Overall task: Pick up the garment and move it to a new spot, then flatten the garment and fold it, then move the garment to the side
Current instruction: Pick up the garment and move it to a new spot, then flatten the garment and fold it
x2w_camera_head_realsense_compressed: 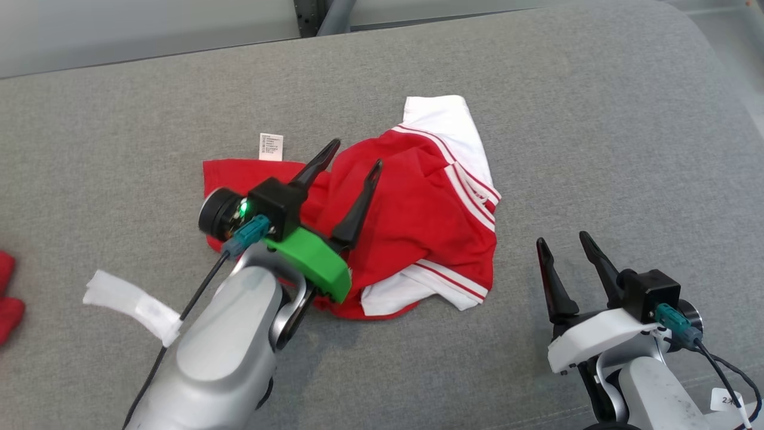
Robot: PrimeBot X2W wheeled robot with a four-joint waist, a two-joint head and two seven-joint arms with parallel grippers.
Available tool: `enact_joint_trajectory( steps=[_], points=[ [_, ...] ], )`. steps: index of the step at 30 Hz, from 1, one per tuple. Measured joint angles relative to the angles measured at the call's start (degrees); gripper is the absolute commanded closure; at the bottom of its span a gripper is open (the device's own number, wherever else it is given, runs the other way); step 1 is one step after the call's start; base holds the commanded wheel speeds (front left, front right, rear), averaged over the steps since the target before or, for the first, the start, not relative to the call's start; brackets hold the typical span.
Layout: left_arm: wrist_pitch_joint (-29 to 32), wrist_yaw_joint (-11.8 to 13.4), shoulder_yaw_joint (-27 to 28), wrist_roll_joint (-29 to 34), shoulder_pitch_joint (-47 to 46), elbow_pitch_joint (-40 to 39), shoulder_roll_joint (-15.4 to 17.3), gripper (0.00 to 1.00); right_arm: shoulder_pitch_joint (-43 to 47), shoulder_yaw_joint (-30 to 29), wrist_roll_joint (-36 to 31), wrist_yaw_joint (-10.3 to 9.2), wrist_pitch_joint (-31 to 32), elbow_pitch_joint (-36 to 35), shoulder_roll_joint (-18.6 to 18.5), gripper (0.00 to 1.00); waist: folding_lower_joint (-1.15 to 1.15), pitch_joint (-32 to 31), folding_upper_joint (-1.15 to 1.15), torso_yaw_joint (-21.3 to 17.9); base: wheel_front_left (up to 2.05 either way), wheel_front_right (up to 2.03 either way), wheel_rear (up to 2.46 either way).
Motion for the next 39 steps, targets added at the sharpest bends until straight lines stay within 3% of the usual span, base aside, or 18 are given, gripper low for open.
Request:
enact_joint_trajectory(
  steps=[10,22,31,39],
  points=[
    [-0.01,2.56,18.36,5.57,16.44,-3.90,0.08,0.00,1.35,-0.52,-0.20,0.00,0.01,-0.52,0.16,0.00,0.00,-3.27,0.00,-1.01,0.00,0.00,0.00],
    [-0.03,2.22,36.87,11.80,32.64,-11.52,-2.38,0.00,3.71,0.22,-0.20,0.00,0.01,-0.53,0.47,0.00,0.00,-7.45,-0.01,2.00,0.00,0.00,0.00],
    [-0.02,1.45,41.77,15.62,39.05,-15.70,-4.08,0.00,5.13,-0.57,-0.19,0.00,0.01,-0.66,0.35,0.00,0.00,-8.39,-0.01,5.28,0.00,0.00,0.00],
    [-0.01,0.98,39.02,14.93,39.61,-15.92,-4.25,0.00,4.89,-1.21,0.05,0.00,0.01,-0.56,-0.08,0.00,0.00,-7.20,0.00,7.95,0.00,0.00,0.00]
  ],
)
